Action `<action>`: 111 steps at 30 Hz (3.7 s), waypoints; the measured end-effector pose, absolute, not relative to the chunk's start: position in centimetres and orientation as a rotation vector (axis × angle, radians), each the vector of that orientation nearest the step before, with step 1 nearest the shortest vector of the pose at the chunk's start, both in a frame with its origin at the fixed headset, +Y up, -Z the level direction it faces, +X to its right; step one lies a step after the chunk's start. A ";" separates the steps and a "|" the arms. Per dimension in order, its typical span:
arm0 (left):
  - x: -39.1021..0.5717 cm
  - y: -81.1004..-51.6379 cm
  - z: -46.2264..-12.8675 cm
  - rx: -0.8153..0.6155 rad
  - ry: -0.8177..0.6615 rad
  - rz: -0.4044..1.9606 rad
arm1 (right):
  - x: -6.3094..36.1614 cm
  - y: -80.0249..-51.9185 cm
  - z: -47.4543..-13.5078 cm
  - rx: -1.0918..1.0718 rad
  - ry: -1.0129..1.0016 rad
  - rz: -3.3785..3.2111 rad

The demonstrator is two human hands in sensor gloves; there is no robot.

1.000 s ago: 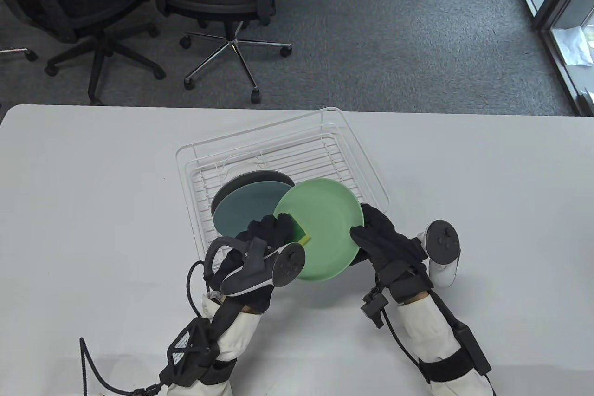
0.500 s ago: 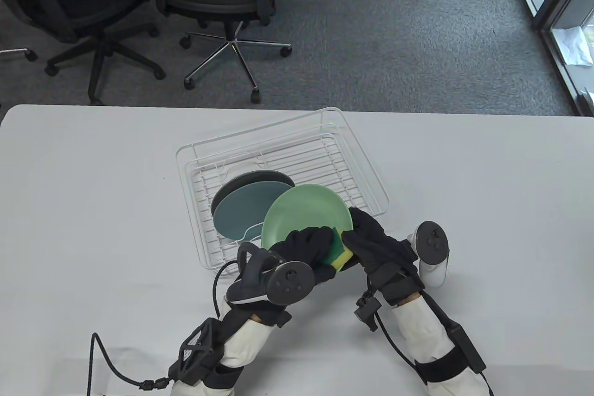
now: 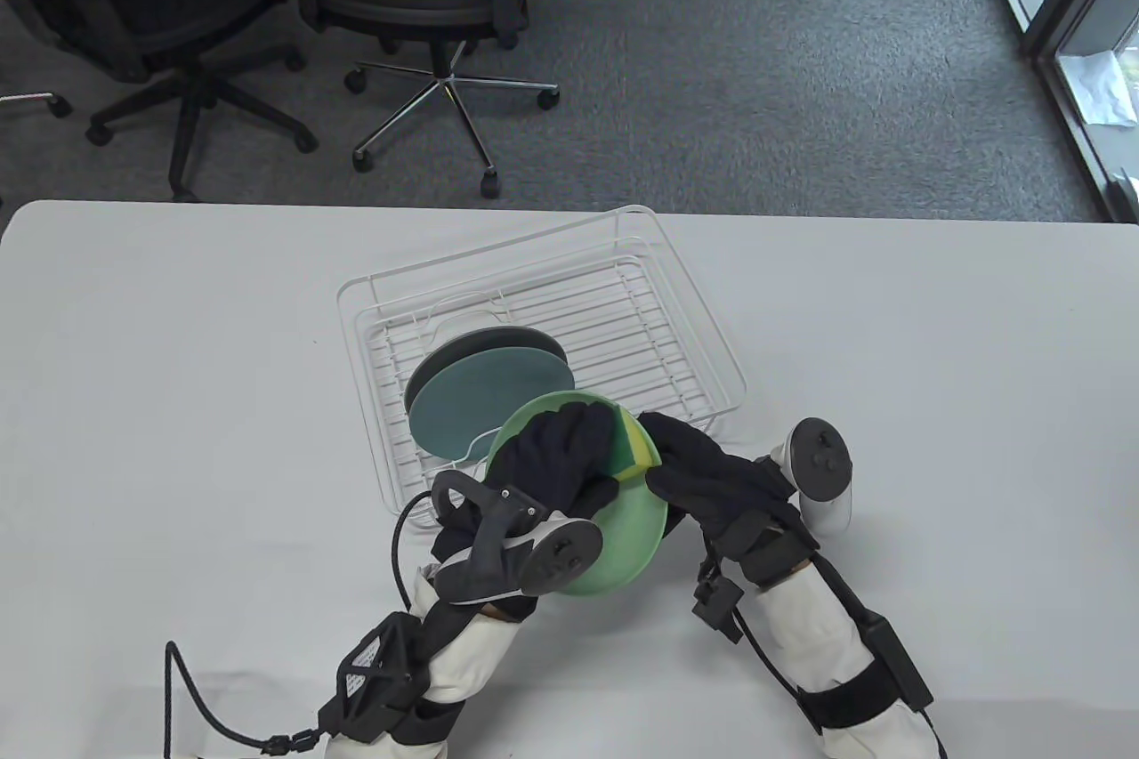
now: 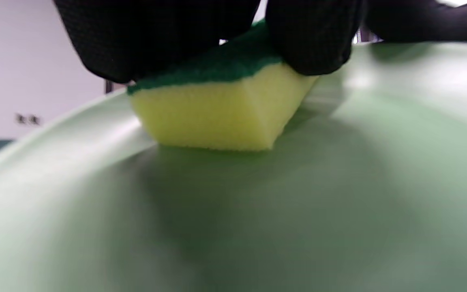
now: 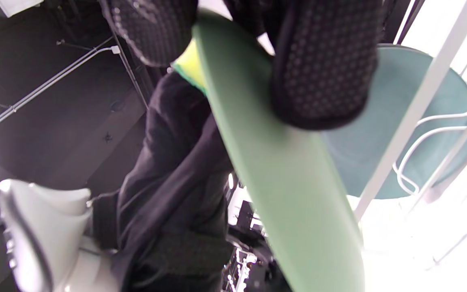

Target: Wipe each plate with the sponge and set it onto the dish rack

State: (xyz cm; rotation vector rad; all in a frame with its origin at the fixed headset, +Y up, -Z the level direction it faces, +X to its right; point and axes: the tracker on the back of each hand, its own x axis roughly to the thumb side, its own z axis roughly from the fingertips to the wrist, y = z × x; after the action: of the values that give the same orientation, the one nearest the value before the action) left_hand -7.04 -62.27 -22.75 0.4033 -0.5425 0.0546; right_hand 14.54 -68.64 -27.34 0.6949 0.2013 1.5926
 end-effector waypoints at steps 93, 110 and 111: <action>-9.7 -63.0 -24.2 0.153 -0.568 1.162 | 16.1 -73.6 -28.0 0.170 0.132 1.567; -7.5 -65.0 -24.7 0.077 -0.522 1.010 | 14.2 -72.7 -28.0 0.414 0.283 1.434; -7.6 -65.2 -24.9 0.078 -0.511 1.007 | 14.2 -72.6 -28.0 0.417 0.275 1.460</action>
State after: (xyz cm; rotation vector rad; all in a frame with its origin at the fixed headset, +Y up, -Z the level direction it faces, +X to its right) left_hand -7.58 -65.25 -24.86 0.0777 -0.5109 1.0067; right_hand 14.24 -72.65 -27.99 0.4169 0.2753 1.4601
